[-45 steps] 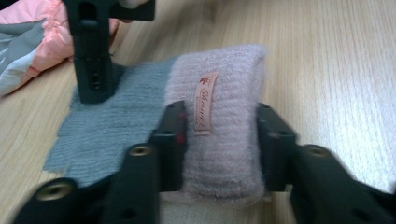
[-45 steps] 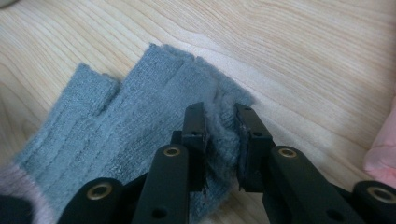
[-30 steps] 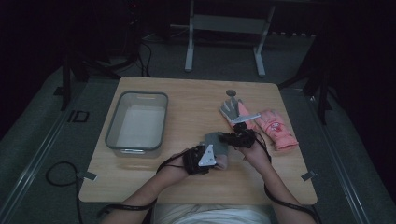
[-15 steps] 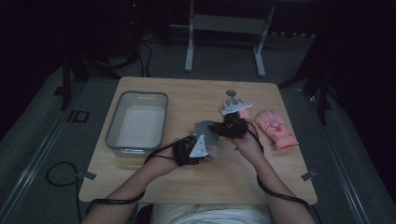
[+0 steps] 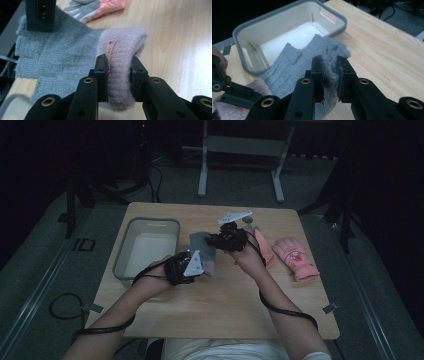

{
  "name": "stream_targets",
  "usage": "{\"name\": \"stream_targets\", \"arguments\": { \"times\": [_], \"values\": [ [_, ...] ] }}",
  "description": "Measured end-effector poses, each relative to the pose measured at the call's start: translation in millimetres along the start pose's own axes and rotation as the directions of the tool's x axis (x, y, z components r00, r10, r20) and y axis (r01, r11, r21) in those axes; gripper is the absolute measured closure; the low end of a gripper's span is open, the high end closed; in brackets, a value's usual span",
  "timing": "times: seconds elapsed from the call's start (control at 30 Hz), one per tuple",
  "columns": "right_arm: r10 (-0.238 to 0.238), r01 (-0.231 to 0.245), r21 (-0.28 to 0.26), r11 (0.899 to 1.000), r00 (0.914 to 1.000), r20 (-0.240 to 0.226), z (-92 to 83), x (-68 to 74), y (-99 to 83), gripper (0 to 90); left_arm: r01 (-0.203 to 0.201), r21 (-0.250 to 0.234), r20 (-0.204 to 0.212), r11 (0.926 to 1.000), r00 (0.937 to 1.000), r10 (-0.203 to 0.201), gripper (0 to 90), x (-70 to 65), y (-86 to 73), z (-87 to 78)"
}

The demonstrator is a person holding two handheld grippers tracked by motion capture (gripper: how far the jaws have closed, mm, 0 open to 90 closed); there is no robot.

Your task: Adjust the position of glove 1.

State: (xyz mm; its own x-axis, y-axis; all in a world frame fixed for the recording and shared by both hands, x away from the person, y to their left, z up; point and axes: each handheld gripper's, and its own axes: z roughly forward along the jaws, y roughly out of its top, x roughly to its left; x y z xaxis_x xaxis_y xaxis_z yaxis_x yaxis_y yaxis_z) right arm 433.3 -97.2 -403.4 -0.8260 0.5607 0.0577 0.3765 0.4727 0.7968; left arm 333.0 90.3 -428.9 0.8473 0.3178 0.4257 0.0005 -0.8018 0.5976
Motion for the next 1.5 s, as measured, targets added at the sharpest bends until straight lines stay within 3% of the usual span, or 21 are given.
{"name": "stream_targets", "arguments": {
  "times": [0.27, 0.57, 0.77, 0.87, 1.2, 1.37, 1.5],
  "values": [
    [-0.031, 0.031, -0.002, 1.0, 0.9992, -0.025, 23.9, 17.3, 32.3, 78.3, 0.003, 0.045, -0.024, 0.999, 0.9997, -0.002, 72.7, 14.6, -18.1, -18.0],
    [-0.045, 0.045, -0.001, 0.999, 0.9965, -0.071, 57.9, 39.8, 57.7, 78.3, 0.025, 0.111, -0.047, 0.9934, 0.9987, -0.02, 72.8, 30.4, -55.6, -33.9],
    [-0.042, 0.043, 0.013, 0.999, 0.9944, -0.097, 86.8, 49.3, 68.3, 78.3, 0.04, 0.137, -0.041, 0.9897, 0.9985, -0.035, 72.8, 41.8, -81.8, -40.7],
    [-0.035, 0.038, 0.024, 0.999, 0.9941, -0.103, 101.2, 52.5, 71.2, 78.3, 0.046, 0.145, -0.017, 0.9884, 0.9989, -0.044, 72.7, 46.7, -93.8, -42.1],
    [0.012, -0.006, 0.078, 0.997, 0.9967, -0.081, 147.5, 47.6, 61.8, 78.2, 0.096, 0.194, 0.056, 0.9762, 0.9925, -0.109, 72.6, 64.3, -120.8, -15.8],
    [0.029, -0.022, 0.108, 0.994, 0.9979, -0.059, 162.9, 42.1, 55.3, 78.1, 0.094, 0.232, 0.081, 0.9683, 0.99, -0.115, 72.6, 69.1, -123.4, -1.8],
    [0.032, -0.026, 0.139, 0.99, 0.9985, -0.043, 175.6, 39.6, 49.8, 77.9, 0.099, 0.265, 0.119, 0.9591, 0.9837, -0.134, 72.5, 72.5, -126.8, 9.4]
  ]
}}
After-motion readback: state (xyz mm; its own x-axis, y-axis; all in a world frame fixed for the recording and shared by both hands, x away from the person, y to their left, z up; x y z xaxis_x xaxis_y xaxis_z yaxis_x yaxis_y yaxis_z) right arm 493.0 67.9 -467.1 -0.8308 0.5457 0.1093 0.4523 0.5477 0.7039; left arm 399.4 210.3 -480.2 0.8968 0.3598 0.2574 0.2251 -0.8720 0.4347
